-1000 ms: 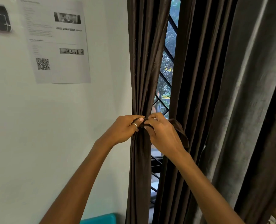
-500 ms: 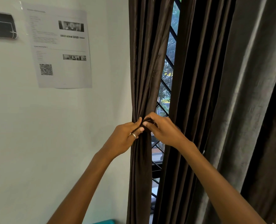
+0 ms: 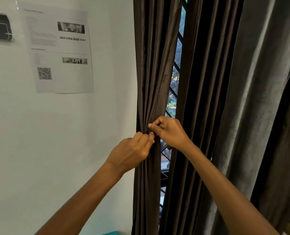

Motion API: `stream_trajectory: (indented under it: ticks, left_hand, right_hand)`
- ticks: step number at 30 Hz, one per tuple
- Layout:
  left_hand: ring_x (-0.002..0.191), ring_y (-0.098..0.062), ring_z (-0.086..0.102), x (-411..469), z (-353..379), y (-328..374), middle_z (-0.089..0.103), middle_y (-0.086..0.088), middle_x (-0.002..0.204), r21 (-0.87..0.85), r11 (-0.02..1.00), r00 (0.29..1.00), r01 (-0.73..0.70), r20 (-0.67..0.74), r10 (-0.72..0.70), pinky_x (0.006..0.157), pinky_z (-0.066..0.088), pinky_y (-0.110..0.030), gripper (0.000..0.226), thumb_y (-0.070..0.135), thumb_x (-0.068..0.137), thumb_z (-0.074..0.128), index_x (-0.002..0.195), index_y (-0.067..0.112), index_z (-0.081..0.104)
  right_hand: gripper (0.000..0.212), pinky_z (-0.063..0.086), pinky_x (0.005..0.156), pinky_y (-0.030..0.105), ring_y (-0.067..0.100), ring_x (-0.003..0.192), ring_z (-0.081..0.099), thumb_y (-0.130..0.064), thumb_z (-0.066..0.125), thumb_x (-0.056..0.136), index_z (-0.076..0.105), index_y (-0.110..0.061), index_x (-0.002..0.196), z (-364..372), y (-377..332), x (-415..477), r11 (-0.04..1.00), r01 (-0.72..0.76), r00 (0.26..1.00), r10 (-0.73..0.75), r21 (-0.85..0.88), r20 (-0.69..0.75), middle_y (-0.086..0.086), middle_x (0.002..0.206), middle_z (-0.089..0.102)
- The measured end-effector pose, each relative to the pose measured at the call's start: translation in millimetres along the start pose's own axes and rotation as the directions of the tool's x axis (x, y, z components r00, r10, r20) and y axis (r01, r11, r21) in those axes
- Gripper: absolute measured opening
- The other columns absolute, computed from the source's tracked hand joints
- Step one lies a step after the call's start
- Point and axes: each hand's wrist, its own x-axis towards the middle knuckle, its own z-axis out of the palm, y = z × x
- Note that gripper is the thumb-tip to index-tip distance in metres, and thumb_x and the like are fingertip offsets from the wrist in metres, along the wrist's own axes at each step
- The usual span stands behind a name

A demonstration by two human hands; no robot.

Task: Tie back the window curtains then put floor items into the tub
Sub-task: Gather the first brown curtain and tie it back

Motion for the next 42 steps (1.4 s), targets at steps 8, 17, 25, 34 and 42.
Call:
stream_trajectory:
  ticks: [8, 17, 25, 34, 42]
  left_hand:
    - [0.09, -0.017, 0.052, 31, -16, -10, 0.06, 0.002, 0.095, -0.245, 0.913, 0.885, 0.326, 0.419, -0.203, 0.05, 0.031, -0.03, 0.018, 0.032, 0.102, 0.048, 0.1, 0.02, 0.061]
    - [0.085, -0.021, 0.057, 72, -8, -49, 0.054, 0.0, 0.074, -0.312, 0.705, 0.465, 0.637, 0.885, -0.029, 0.075, 0.048, -0.035, 0.043, 0.037, 0.105, 0.036, 0.07, 0.018, 0.054]
    - [0.062, -0.014, 0.041, 92, -2, -53, 0.046, -0.003, 0.068, -0.257, 0.54, 0.309, 0.801, 0.951, -0.005, 0.058, 0.033, -0.026, 0.036, 0.017, 0.101, 0.046, 0.066, 0.011, 0.051]
    - [0.076, -0.016, 0.047, 95, -3, -45, 0.053, -0.007, 0.081, -0.308, 0.431, 0.333, 0.848, 0.943, 0.02, 0.071, 0.036, -0.028, 0.032, 0.025, 0.104, 0.045, 0.083, 0.007, 0.06]
    - [0.093, -0.04, 0.059, 62, -4, -55, 0.059, -0.027, 0.101, -0.422, 0.354, 0.452, 0.835, 0.892, -0.003, 0.091, 0.053, -0.047, 0.049, 0.039, 0.102, 0.049, 0.095, -0.007, 0.065]
  right_hand:
    - [0.031, 0.046, 0.058, 0.038, 0.011, 0.057, 0.054, -0.037, 0.043, 0.106, 0.051, -0.012, 0.092, -1, -6, -4, 1.0, 0.01, 0.999, -0.009, -0.019, 0.036, -0.001, 0.065, 0.057]
    - [0.01, 0.048, 0.069, 0.028, 0.013, 0.08, 0.059, -0.012, 0.052, 0.092, 0.051, -0.018, 0.101, 0, 0, -27, 0.948, -0.06, 0.988, 0.011, 0.313, 0.155, 0.016, 0.094, 0.063]
    - [0.069, 0.051, 0.092, 0.035, 0.011, 0.108, 0.057, -0.076, 0.068, 0.074, 0.044, -0.034, 0.123, 24, 9, -58, 0.99, 0.049, 0.998, -0.043, -0.135, 0.047, -0.008, 0.119, 0.059]
    - [0.023, 0.048, 0.082, 0.033, 0.017, 0.078, 0.062, -0.026, 0.063, 0.096, 0.063, -0.01, 0.113, 42, 26, -66, 0.84, 0.246, 0.862, -0.418, -0.483, -0.288, 0.001, 0.088, 0.069]
    - [0.04, 0.043, 0.077, 0.031, 0.014, 0.059, 0.043, -0.024, 0.03, 0.11, 0.067, -0.011, 0.106, 37, 17, -65, 0.808, 0.32, 0.843, -0.481, -0.495, -0.241, -0.005, 0.064, 0.05]
